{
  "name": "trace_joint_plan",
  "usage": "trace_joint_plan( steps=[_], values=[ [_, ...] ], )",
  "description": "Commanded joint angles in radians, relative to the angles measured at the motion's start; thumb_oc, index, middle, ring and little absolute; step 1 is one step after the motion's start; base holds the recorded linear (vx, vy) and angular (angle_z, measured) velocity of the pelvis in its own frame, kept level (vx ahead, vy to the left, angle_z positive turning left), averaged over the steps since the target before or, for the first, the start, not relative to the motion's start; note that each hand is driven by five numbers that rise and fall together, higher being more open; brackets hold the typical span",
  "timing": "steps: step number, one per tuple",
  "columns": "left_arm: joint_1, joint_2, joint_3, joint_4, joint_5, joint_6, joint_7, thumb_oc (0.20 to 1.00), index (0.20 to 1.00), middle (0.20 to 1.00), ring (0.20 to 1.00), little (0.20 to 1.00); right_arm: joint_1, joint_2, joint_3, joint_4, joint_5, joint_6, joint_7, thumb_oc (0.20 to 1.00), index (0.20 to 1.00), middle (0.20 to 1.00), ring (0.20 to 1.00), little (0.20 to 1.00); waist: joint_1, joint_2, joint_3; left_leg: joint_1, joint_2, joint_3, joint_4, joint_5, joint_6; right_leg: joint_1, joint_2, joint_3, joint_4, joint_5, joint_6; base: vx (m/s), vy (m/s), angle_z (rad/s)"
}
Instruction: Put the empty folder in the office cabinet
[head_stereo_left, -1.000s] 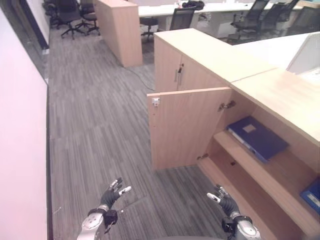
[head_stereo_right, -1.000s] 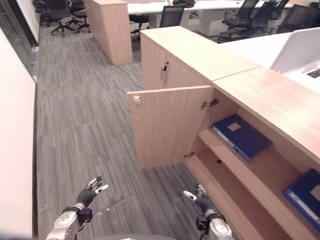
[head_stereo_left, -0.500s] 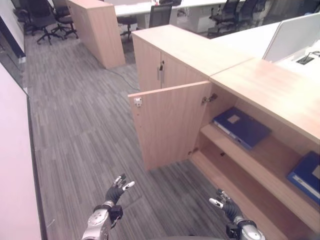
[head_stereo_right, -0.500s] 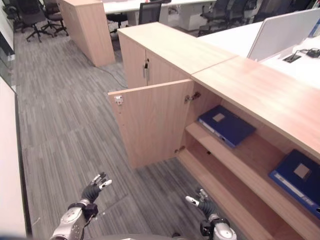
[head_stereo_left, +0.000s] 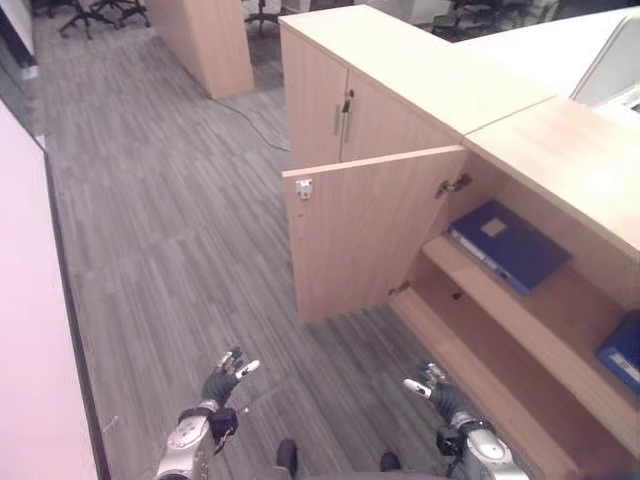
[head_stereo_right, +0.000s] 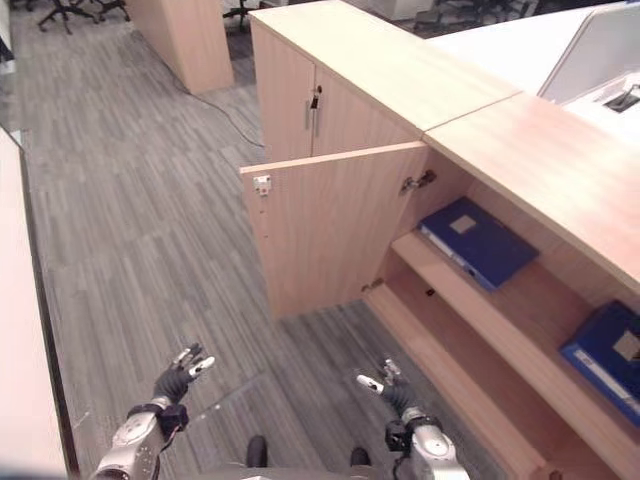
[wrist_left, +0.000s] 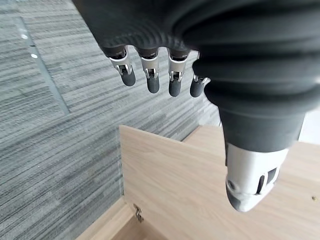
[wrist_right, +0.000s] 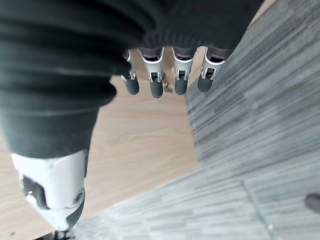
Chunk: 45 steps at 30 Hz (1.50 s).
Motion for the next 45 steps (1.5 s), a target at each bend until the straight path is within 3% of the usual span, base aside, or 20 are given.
trace_joint_plan(
  steps=[1,2,5,6,7,13,34,40,45],
  values=[
    [-0.026,0.022,0.011,-0.01,0.02,-0.034,0.005,1.0,1.0,1.0,1.0,1.0,-0.035,-0.028,0.013,-0.043,-0.02,-0.031,0.002,1.0,1.0,1.0,1.0,1.0,0.0,0.019,0.006,-0.031,0.021,-0.029,0.034,-0.032,-0.019,0.021,0.056,-0.054,0.287,-0.04,0.055,0.1,0.099,-0.31],
    [-0.024,0.021,0.014,-0.013,0.021,-0.035,0.006,1.0,1.0,1.0,1.0,1.0,-0.031,-0.023,0.014,-0.045,-0.018,-0.032,0.006,1.0,1.0,1.0,1.0,1.0,-0.002,0.026,0.012,-0.014,0.025,-0.032,0.033,-0.039,-0.014,-0.008,0.058,-0.068,0.324,-0.025,0.063,0.14,0.081,-0.28],
    [-0.023,0.017,0.018,-0.004,0.02,-0.038,0.009,1.0,1.0,1.0,1.0,1.0,-0.025,-0.021,0.015,-0.046,-0.016,-0.03,0.004,1.0,1.0,1.0,1.0,1.0,-0.008,0.031,0.015,0.02,0.025,-0.043,0.023,-0.058,-0.016,-0.037,0.045,-0.102,0.28,-0.047,0.043,0.2,0.009,0.02],
    [-0.024,0.019,0.016,-0.004,0.019,-0.037,0.009,1.0,1.0,1.0,1.0,1.0,-0.022,-0.025,0.01,-0.046,-0.013,-0.03,0.001,1.0,1.0,1.0,1.0,1.0,-0.016,0.029,0.014,0.035,0.016,-0.053,0.02,-0.068,-0.022,-0.037,0.035,-0.142,0.151,-0.066,0.017,0.23,-0.067,0.15],
    [-0.025,0.016,0.007,-0.001,0.021,-0.036,0.005,1.0,1.0,1.0,1.0,1.0,-0.009,-0.024,0.004,-0.042,-0.008,-0.03,0.003,1.0,1.0,1.0,1.0,1.0,-0.025,0.02,0.008,0.041,0.002,-0.069,0.02,-0.078,-0.025,-0.005,0.027,-0.14,0.049,-0.068,0.011,0.26,-0.067,0.24],
    [0.005,-0.01,0.013,0.01,0.017,-0.036,-0.006,1.0,1.0,1.0,1.0,1.0,0.023,-0.044,0.001,-0.024,-0.022,-0.029,0.007,1.0,1.0,1.0,1.0,1.0,-0.02,0.013,-0.038,0.073,0.013,-0.053,0.003,-0.093,-0.046,0.1,0.033,-0.139,-0.118,-0.038,0.001,0.12,-0.067,0.31],
    [-0.002,-0.012,0.001,-0.011,0.023,-0.037,0.009,1.0,1.0,1.0,1.0,1.0,0.05,-0.041,0.01,0.001,-0.019,-0.019,0.016,1.0,1.0,1.0,1.0,1.0,-0.025,0.012,-0.064,0.12,0.033,-0.051,0.003,-0.113,-0.066,0.192,0.054,-0.14,-0.185,-0.056,-0.011,0.03,-0.02,-0.02],
    [-0.076,0.02,-0.002,-0.026,0.019,-0.042,0.03,1.0,1.0,1.0,1.0,1.0,0.054,-0.054,0.024,-0.007,-0.023,-0.016,0.025,1.0,1.0,1.0,1.0,1.0,-0.05,0.015,-0.073,0.13,0.041,-0.026,0.003,-0.116,-0.069,0.188,0.056,-0.12,-0.186,-0.052,-0.009,0.01,0.005,-0.05],
    [-0.229,0.097,-0.011,0.015,0.019,-0.049,0.053,1.0,1.0,1.0,1.0,1.0,0.051,-0.083,0.042,-0.023,-0.023,-0.016,0.04,1.0,1.0,1.0,1.0,1.0,-0.094,0.016,-0.082,0.144,0.05,0.017,0.003,-0.122,-0.075,0.175,0.06,-0.085,-0.187,-0.041,-0.003,0.02,0.015,-0.17]
  ],
)
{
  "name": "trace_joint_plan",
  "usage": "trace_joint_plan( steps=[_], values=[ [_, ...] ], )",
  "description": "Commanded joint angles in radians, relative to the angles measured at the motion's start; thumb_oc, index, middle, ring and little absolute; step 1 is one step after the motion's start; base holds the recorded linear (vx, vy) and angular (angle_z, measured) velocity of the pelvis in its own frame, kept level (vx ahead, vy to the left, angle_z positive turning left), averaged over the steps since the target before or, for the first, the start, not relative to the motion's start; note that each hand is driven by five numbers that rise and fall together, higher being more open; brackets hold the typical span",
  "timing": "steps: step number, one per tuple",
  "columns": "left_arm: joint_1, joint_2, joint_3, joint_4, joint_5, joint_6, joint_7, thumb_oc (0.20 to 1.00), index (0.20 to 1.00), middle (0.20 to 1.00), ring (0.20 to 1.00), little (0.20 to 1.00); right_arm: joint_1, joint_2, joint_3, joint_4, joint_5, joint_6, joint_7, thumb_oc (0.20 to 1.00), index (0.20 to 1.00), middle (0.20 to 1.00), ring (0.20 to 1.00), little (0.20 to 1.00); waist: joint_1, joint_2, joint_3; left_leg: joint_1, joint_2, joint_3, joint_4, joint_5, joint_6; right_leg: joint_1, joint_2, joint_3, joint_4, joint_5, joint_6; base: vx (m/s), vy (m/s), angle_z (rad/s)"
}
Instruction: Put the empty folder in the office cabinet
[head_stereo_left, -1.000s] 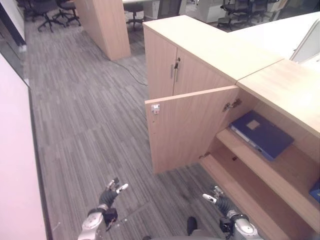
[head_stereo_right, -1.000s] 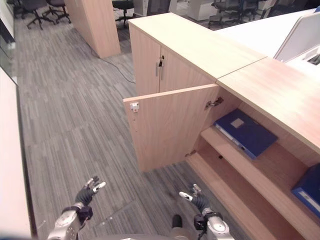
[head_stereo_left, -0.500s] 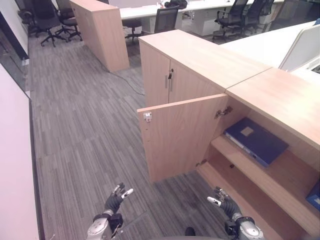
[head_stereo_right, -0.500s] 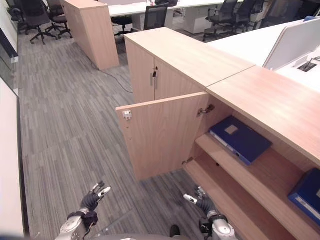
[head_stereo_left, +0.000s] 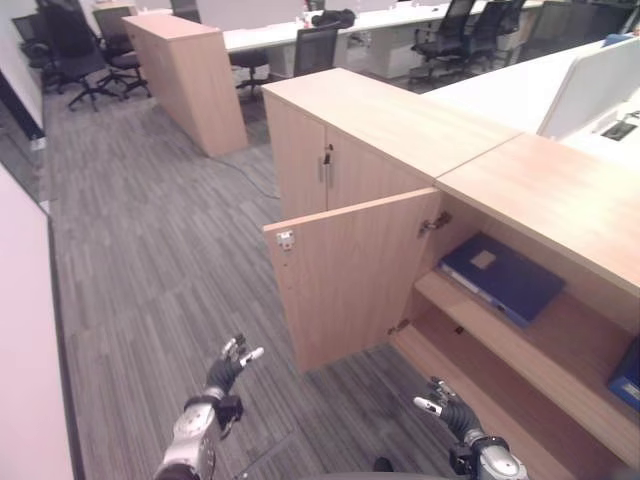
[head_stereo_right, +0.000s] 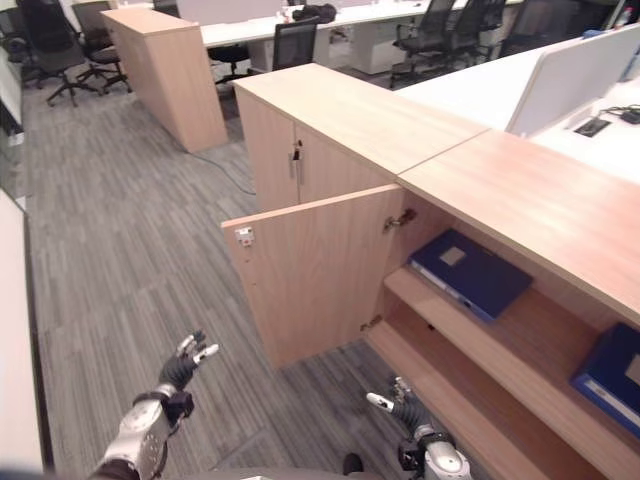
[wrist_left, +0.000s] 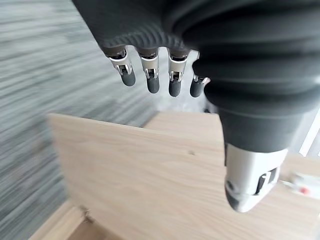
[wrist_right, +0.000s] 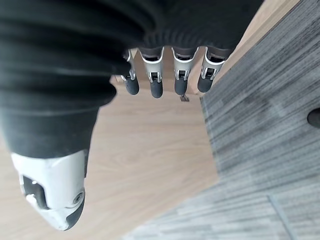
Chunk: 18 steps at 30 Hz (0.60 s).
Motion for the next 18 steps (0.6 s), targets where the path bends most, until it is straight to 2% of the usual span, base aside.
trace_joint_plan(
  steps=[1,4,5,7,8,12,18],
  values=[
    [-0.159,0.073,-0.008,0.078,0.017,-0.053,0.013,1.0,1.0,1.0,1.0,1.0,-0.024,-0.033,0.027,-0.054,-0.012,-0.022,0.025,1.0,1.0,1.0,1.0,1.0,-0.037,-0.021,0.009,-0.019,0.0,0.012,0.013,-0.012,-0.032,0.146,-0.05,0.014,0.017,-0.147,0.098,0.01,0.009,-0.28],
    [-0.232,0.114,0.0,0.134,0.016,-0.051,0.018,1.0,1.0,1.0,1.0,1.0,-0.021,-0.048,0.035,-0.07,-0.01,-0.021,0.035,1.0,1.0,1.0,1.0,1.0,-0.06,-0.022,0.006,-0.015,0.005,0.035,0.013,-0.015,-0.034,0.134,-0.048,0.033,0.018,-0.14,0.103,0.01,0.012,-0.23],
    [-0.305,0.151,0.01,0.187,0.013,-0.046,0.021,1.0,1.0,1.0,1.0,1.0,-0.022,-0.062,0.046,-0.078,-0.009,-0.021,0.047,1.0,1.0,1.0,1.0,1.0,-0.084,-0.022,0.003,-0.012,0.008,0.059,0.013,-0.018,-0.036,0.12,-0.044,0.054,0.019,-0.133,0.109,0.0,0.012,-0.42],
    [-0.327,0.166,0.017,0.213,0.012,-0.047,0.019,1.0,1.0,1.0,1.0,1.0,-0.022,-0.066,0.048,-0.083,-0.008,-0.022,0.051,1.0,1.0,1.0,1.0,1.0,-0.09,-0.024,0.003,-0.012,0.009,0.072,0.013,-0.019,-0.037,0.112,-0.042,0.065,0.019,-0.129,0.111,-0.01,0.012,-0.53],
    [-0.385,0.203,0.036,0.239,0.002,-0.042,0.022,1.0,1.0,1.0,1.0,1.0,-0.03,-0.077,0.056,-0.084,-0.005,-0.022,0.055,1.0,1.0,1.0,1.0,1.0,-0.109,-0.03,0.005,-0.017,0.016,0.106,0.013,-0.019,-0.038,0.085,-0.036,0.092,0.021,-0.117,0.12,-0.03,0.01,-0.45],
    [-0.437,0.239,0.039,0.259,0.006,-0.043,0.026,1.0,1.0,1.0,1.0,1.0,-0.04,-0.077,0.063,-0.08,-0.005,-0.02,0.059,1.0,1.0,1.0,1.0,1.0,-0.119,-0.041,0.012,-0.024,0.025,0.139,0.013,-0.019,-0.039,0.056,-0.027,0.118,0.02,-0.106,0.128,-0.02,-0.003,-0.46],
    [-0.556,0.285,0.011,0.286,-0.009,-0.047,0.039,1.0,1.0,1.0,1.0,1.0,-0.06,-0.072,0.089,-0.074,-0.002,-0.023,0.055,1.0,1.0,1.0,1.0,1.0,-0.14,-0.077,0.031,-0.046,0.041,0.184,0.013,-0.013,-0.04,0.009,-0.013,0.152,0.02,-0.085,0.142,-0.03,-0.027,-0.26]
  ],
)
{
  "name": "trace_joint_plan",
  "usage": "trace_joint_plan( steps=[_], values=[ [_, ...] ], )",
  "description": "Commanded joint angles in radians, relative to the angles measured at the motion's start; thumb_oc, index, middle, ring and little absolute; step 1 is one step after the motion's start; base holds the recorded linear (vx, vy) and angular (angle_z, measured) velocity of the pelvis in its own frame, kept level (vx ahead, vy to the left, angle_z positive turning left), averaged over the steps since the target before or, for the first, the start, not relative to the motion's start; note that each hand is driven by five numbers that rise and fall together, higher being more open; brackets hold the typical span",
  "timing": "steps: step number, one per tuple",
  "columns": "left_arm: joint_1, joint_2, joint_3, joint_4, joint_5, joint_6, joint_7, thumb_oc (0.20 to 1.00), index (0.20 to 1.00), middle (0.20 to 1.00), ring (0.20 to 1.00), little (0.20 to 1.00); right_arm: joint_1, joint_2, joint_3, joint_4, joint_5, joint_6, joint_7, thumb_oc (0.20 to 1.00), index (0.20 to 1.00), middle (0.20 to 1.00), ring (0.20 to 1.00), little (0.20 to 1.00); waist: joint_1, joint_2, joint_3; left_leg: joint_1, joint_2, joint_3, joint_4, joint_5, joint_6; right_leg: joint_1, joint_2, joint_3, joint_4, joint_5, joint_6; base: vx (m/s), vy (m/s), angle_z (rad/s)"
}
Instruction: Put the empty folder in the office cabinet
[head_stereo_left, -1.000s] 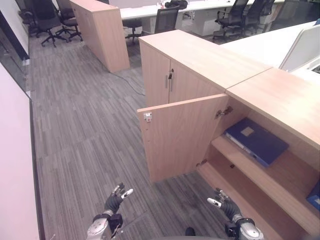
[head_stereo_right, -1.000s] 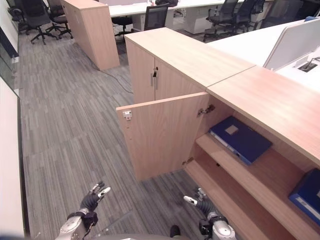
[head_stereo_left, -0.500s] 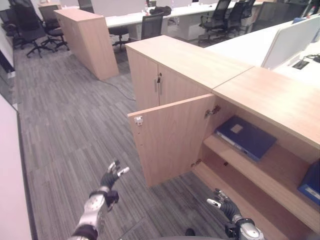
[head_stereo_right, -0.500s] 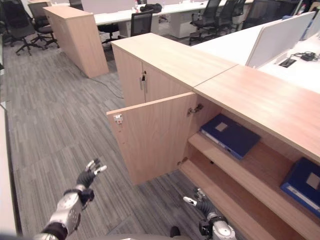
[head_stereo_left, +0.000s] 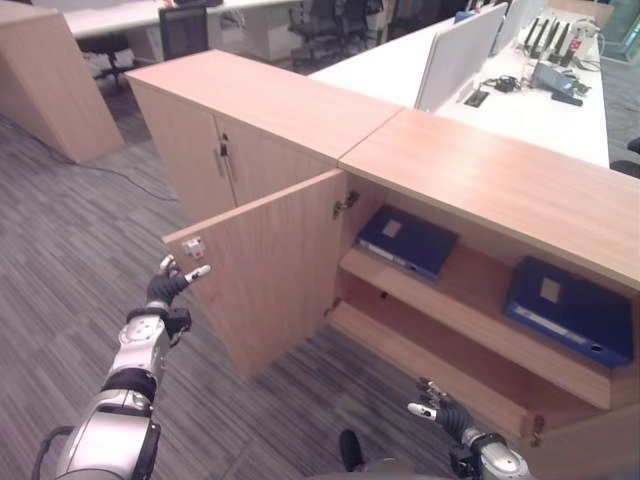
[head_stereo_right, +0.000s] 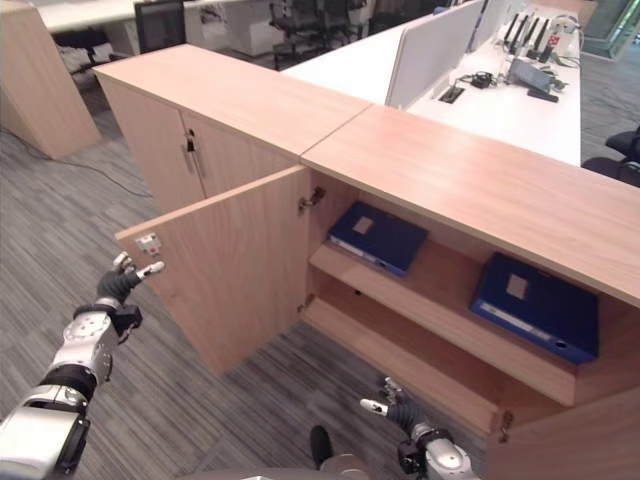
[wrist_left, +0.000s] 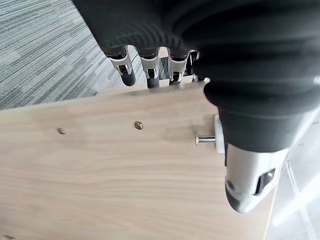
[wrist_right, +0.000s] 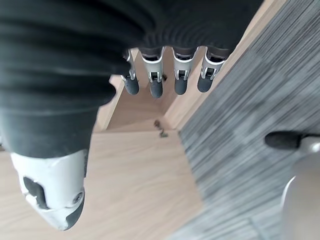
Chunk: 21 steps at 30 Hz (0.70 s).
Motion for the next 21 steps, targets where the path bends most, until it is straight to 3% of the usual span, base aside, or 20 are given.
trace_joint_plan(
  steps=[1,6,17,21],
  values=[
    [-0.149,0.042,-0.03,0.052,0.003,-0.05,-0.009,1.0,1.0,1.0,1.0,1.0,-0.053,-0.021,0.02,-0.035,-0.004,-0.041,-0.002,1.0,1.0,1.0,1.0,1.0,-0.037,0.021,0.03,-0.006,0.045,-0.02,0.004,-0.015,-0.021,0.153,-0.049,0.02,0.019,-0.125,0.114,0.0,-0.025,-0.25],
    [-0.185,0.03,-0.055,0.065,0.014,-0.046,-0.009,1.0,1.0,1.0,1.0,1.0,-0.046,-0.015,0.022,-0.037,0.0,-0.044,-0.004,1.0,1.0,1.0,1.0,1.0,-0.049,0.0,0.034,0.002,0.048,0.004,0.004,-0.019,-0.021,0.143,-0.048,0.042,0.019,-0.116,0.123,0.01,-0.008,-0.12],
    [-0.173,-0.027,-0.096,0.051,0.053,-0.047,-0.024,1.0,1.0,1.0,1.0,1.0,-0.015,-0.015,0.014,-0.034,-0.006,-0.044,-0.001,1.0,1.0,1.0,1.0,1.0,-0.054,-0.012,0.036,0.017,0.039,0.003,0.004,-0.029,-0.017,0.145,-0.052,0.046,0.019,-0.115,0.125,0.0,0.001,0.01],
    [-0.065,-0.136,-0.151,-0.05,0.079,-0.055,-0.056,1.0,1.0,1.0,1.0,1.0,-0.008,-0.008,-0.002,-0.031,-0.014,-0.042,-0.003,1.0,1.0,1.0,1.0,1.0,-0.034,-0.002,0.04,0.012,0.03,-0.023,0.004,-0.03,-0.01,0.155,-0.067,0.026,0.021,-0.121,0.124,-0.02,0.024,0.06]
  ],
)
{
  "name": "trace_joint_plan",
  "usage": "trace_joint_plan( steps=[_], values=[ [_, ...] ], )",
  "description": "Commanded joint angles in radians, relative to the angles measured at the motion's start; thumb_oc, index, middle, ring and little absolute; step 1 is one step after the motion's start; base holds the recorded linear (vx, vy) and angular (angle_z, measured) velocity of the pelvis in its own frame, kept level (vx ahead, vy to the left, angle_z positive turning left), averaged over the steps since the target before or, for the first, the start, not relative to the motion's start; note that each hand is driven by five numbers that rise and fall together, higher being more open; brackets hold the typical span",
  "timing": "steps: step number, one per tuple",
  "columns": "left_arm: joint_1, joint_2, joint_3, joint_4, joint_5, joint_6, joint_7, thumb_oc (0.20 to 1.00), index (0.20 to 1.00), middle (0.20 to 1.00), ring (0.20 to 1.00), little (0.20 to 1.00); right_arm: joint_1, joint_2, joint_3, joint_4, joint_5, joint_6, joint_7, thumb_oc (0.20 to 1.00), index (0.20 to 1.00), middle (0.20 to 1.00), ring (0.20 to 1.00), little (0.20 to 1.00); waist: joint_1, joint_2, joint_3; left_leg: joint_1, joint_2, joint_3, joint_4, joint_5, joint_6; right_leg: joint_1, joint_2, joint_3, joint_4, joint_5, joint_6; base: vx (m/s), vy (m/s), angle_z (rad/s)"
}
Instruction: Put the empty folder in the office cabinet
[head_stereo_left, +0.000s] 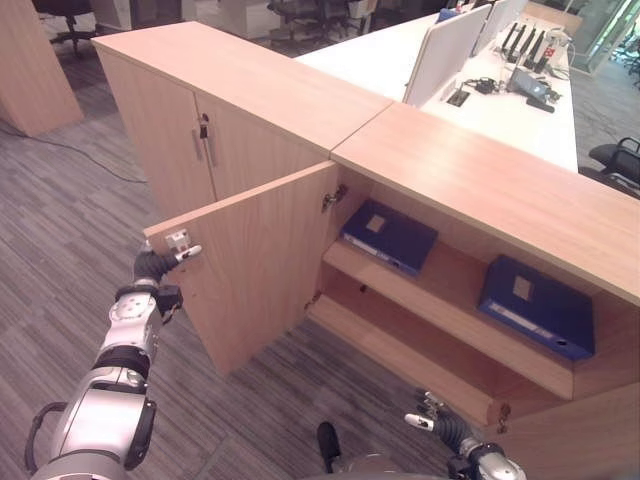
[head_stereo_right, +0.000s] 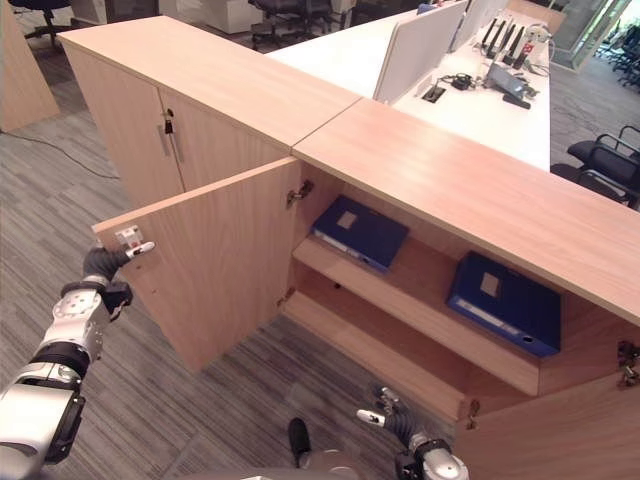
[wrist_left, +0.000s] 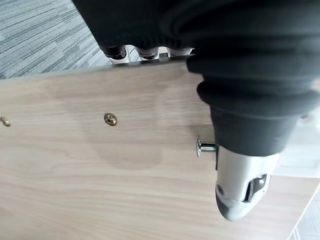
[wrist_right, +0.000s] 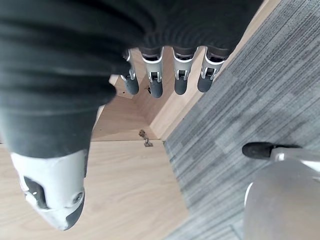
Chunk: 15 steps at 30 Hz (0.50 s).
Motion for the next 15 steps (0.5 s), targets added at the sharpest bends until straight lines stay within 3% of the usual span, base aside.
trace_joint_plan(
  steps=[1,4,11,13,14,15],
  values=[
    [-0.072,-0.105,-0.102,-0.01,0.087,-0.031,-0.081,1.0,1.0,1.0,1.0,1.0,-0.052,-0.016,-0.023,-0.037,-0.014,-0.042,-0.002,1.0,1.0,1.0,1.0,1.0,-0.044,0.05,0.041,-0.009,0.048,-0.045,0.004,-0.011,-0.016,0.143,-0.056,0.003,0.019,-0.146,0.131,-0.02,0.043,0.12],
    [0.107,-0.199,-0.221,-0.204,0.122,-0.033,-0.142,1.0,1.0,1.0,1.0,1.0,-0.048,0.0,-0.064,-0.046,-0.015,-0.039,-0.009,1.0,1.0,1.0,1.0,1.0,-0.01,0.071,0.055,-0.023,0.033,-0.085,0.004,-0.008,-0.003,0.154,-0.077,-0.029,0.027,-0.151,0.127,-0.04,0.052,0.2],
    [0.275,-0.181,-0.28,-0.458,0.064,-0.017,-0.218,1.0,1.0,1.0,1.0,1.0,-0.1,0.022,-0.099,-0.069,-0.011,-0.042,-0.035,1.0,1.0,1.0,1.0,1.0,0.035,0.089,0.102,-0.064,0.036,-0.071,0.005,0.019,0.005,0.105,-0.091,-0.048,0.086,-0.103,0.154,-0.14,-0.036,-0.08],
    [0.3,-0.163,-0.28,-0.506,0.035,-0.008,-0.234,1.0,1.0,1.0,1.0,1.0,-0.116,0.025,-0.108,-0.072,-0.009,-0.044,-0.043,1.0,1.0,1.0,1.0,1.0,0.05,0.099,0.115,-0.08,0.043,-0.069,0.012,0.03,0.008,0.097,-0.101,-0.071,0.117,-0.114,0.15,-0.17,-0.067,-0.17],
    [0.329,-0.149,-0.279,-0.546,0.013,0.001,-0.248,1.0,1.0,1.0,1.0,1.0,-0.127,0.029,-0.111,-0.081,-0.008,-0.044,-0.051,1.0,1.0,1.0,1.0,1.0,0.068,0.111,0.12,-0.098,0.051,-0.06,0.02,0.038,0.01,0.098,-0.115,-0.12,0.144,-0.143,0.137,-0.34,-0.115,-0.05],
    [0.392,-0.12,-0.264,-0.627,-0.035,0.024,-0.29,1.0,1.0,1.0,1.0,1.0,-0.161,0.049,-0.102,-0.079,-0.009,-0.045,-0.06,1.0,1.0,1.0,1.0,1.0,0.127,0.141,0.112,-0.136,0.076,-0.005,0.05,0.059,0.008,0.132,-0.182,-0.325,0.219,-0.195,0.108,-0.34,-0.114,-0.22]
  ],
)
